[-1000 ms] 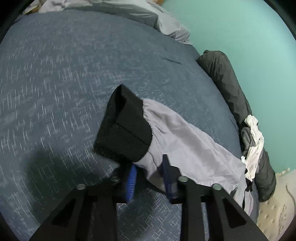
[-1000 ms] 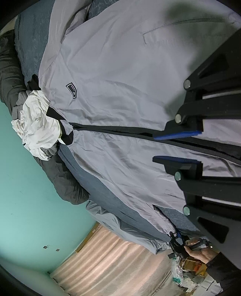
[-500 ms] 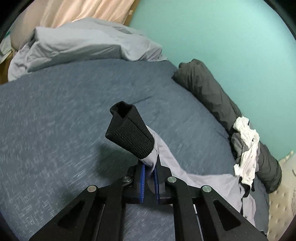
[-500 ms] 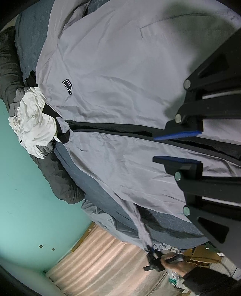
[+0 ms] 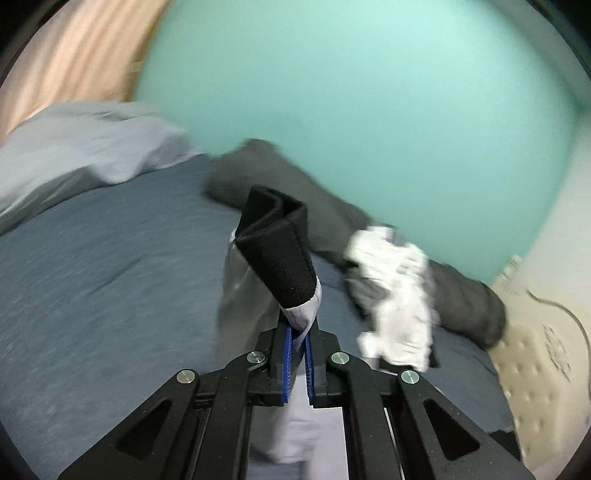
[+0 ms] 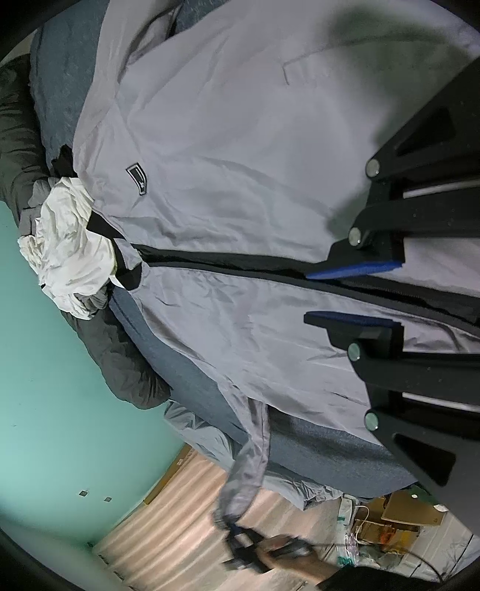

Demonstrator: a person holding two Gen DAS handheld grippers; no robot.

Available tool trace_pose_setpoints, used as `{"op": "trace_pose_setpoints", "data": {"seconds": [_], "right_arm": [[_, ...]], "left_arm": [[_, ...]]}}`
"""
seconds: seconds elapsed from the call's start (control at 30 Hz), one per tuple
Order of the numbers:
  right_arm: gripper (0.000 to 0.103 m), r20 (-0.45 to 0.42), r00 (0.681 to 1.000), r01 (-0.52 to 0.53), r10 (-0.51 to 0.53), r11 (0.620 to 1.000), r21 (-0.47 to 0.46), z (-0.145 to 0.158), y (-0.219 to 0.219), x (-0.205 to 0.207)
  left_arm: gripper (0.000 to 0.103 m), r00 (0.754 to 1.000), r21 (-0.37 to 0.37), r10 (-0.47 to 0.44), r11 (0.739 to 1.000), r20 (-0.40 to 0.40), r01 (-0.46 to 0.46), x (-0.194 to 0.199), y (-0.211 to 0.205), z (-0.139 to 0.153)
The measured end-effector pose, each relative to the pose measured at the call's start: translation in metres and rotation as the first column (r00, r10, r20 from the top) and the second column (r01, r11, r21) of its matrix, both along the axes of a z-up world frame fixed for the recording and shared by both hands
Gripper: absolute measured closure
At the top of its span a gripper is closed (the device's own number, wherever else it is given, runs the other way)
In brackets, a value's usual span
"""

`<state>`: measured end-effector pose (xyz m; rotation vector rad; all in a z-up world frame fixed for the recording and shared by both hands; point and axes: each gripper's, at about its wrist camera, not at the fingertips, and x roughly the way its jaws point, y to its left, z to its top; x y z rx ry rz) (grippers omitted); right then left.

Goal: Fold clothes
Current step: 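Grasp the black sleeve cuff with the left gripper and lift the sleeve, then lay the sleeve across the jacket front and open the left gripper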

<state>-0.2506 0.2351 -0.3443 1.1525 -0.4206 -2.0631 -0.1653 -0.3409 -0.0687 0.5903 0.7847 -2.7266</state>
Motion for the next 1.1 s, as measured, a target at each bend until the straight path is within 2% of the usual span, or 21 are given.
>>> {"op": "trace_pose_setpoints", "data": {"seconds": [0.17, 0.33, 0.47, 0.5, 0.53, 0.7, 0.77, 0.83, 0.93, 1.03, 1.07, 1.1], "right_arm": [[0.086, 0.004, 1.000, 0.012, -0.012, 1.000, -0.002, 0.002, 0.016, -0.002], [0.086, 0.010, 1.000, 0.022, -0.022, 1.000, 0.007, 0.005, 0.041, -0.003], [0.084, 0.018, 0.998, 0.055, -0.055, 0.998, -0.002, 0.009, 0.072, -0.002], [0.080, 0.022, 0.998, 0.066, -0.066, 0.998, -0.005, 0.010, 0.079, -0.003], [0.076, 0.024, 0.996, 0.082, -0.082, 0.997, -0.010, 0.010, 0.089, -0.003], [0.075, 0.033, 0.988, 0.149, -0.148, 0.989, -0.023, 0.013, 0.128, -0.006], [0.075, 0.037, 0.984, 0.174, -0.173, 0.984, -0.030, 0.015, 0.142, -0.008], [0.074, 0.040, 0.979, 0.199, -0.198, 0.979, -0.036, 0.017, 0.157, -0.009], [0.074, 0.065, 0.970, 0.237, -0.234, 0.971, -0.044, 0.014, 0.172, -0.015], [0.074, 0.099, 0.961, 0.263, -0.256, 0.963, -0.054, 0.008, 0.183, -0.018], [0.074, 0.107, 0.960, 0.266, -0.259, 0.962, -0.057, 0.007, 0.185, -0.019], [0.074, 0.110, 0.960, 0.264, -0.256, 0.963, -0.062, 0.007, 0.184, -0.019]], "left_arm": [[0.098, 0.982, -0.041, -0.187, 0.982, -0.014, 0.186, -0.059, 0.095, 0.037], [0.098, 0.924, -0.051, -0.382, 0.923, -0.014, 0.381, -0.110, 0.205, 0.050], [0.098, 0.851, -0.046, -0.522, 0.850, 0.048, 0.524, -0.137, 0.301, 0.023], [0.098, 0.829, -0.041, -0.555, 0.829, 0.068, 0.558, -0.140, 0.324, 0.011], [0.098, 0.802, -0.035, -0.590, 0.803, 0.092, 0.595, -0.145, 0.349, -0.002], [0.098, 0.658, -0.029, -0.714, 0.672, 0.238, 0.740, -0.146, 0.452, -0.080], [0.098, 0.610, -0.003, -0.735, 0.638, 0.294, 0.770, -0.137, 0.477, -0.118], [0.098, 0.591, 0.033, -0.739, 0.633, 0.322, 0.774, -0.129, 0.483, -0.149], [0.098, 0.580, 0.056, -0.727, 0.640, 0.368, 0.766, -0.115, 0.484, -0.189], [0.094, 0.569, 0.064, -0.718, 0.641, 0.402, 0.765, -0.097, 0.481, -0.212], [0.090, 0.562, 0.070, -0.718, 0.639, 0.410, 0.766, -0.092, 0.480, -0.219], [0.080, 0.559, 0.074, -0.718, 0.638, 0.415, 0.766, -0.088, 0.479, -0.225]]}}
